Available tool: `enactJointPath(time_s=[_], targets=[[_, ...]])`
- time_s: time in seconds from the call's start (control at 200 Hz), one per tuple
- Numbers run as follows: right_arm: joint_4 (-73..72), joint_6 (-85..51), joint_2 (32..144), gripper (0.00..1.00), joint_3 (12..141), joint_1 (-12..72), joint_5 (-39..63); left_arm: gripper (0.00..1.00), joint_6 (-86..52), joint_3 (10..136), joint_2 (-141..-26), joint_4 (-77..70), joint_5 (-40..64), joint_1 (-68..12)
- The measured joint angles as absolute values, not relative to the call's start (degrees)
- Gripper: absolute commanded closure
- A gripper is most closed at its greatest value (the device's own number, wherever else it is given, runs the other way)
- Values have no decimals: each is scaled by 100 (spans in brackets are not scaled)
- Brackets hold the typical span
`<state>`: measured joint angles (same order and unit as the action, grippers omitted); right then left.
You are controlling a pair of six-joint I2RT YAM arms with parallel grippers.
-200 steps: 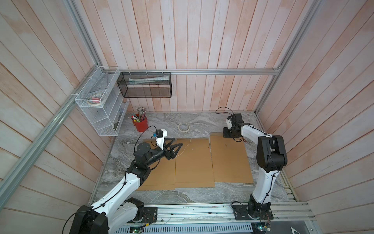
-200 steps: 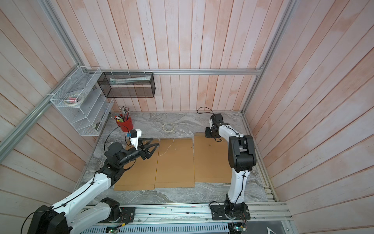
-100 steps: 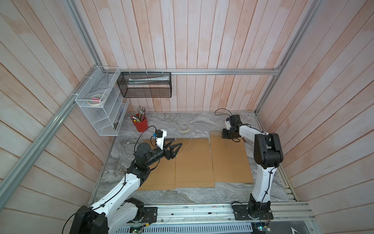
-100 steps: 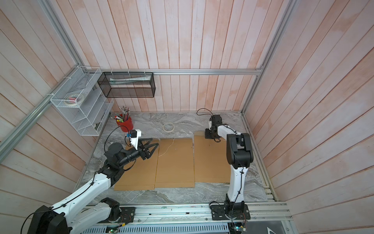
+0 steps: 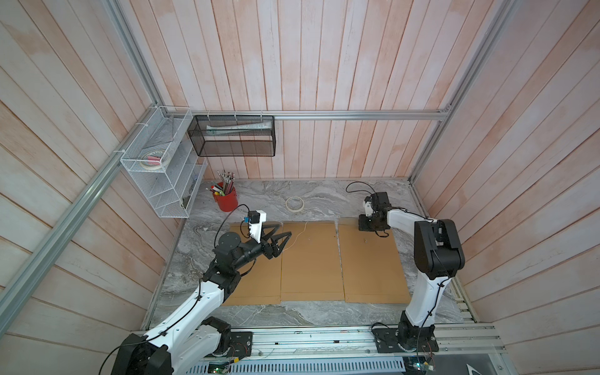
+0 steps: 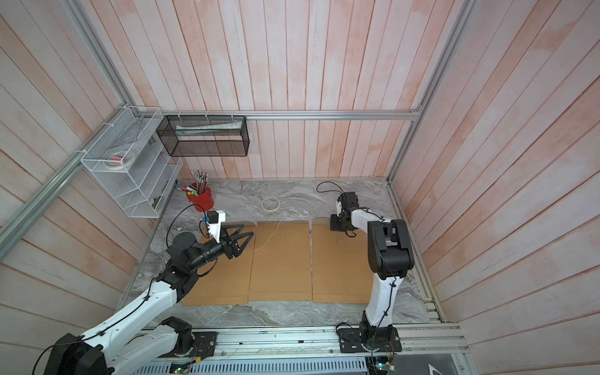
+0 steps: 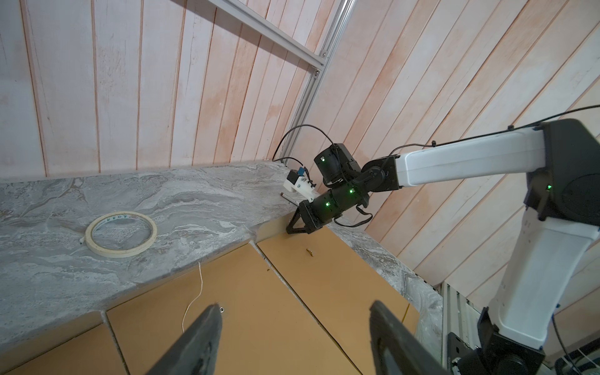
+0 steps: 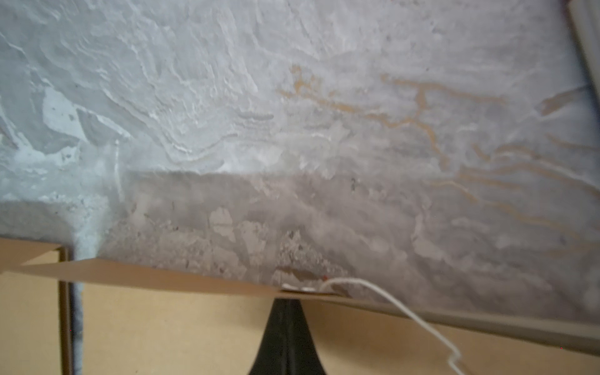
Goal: Open the file bag
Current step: Place the file bag at the center of the board, then reset both arms
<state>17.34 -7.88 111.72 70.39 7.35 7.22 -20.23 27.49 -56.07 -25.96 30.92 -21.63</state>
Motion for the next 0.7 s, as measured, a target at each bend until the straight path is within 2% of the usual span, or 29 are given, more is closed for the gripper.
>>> enactJointPath(time_s=[0.095,0.195,0.305,0.495,0.7], targets=[[1691,-873,10886,84,6753,735,725,14,-2062,2733,-5548,-2587,2976,-2163],[1533,-993,10331,61,6449,735,779,4,-2091,2731,-5474,-2526,2716,-2167],[1125,-1120,9406,45,6112,735,875,0,-2102,2731,-5402,-2377,2307,-2110],[215,-1275,7695,30,5207,735,760,0,-2088,2718,-5317,-2123,1435,-1741],[-805,-1341,6093,17,3210,725,-115,0,-1817,2703,-5336,-1942,-47,-1516]])
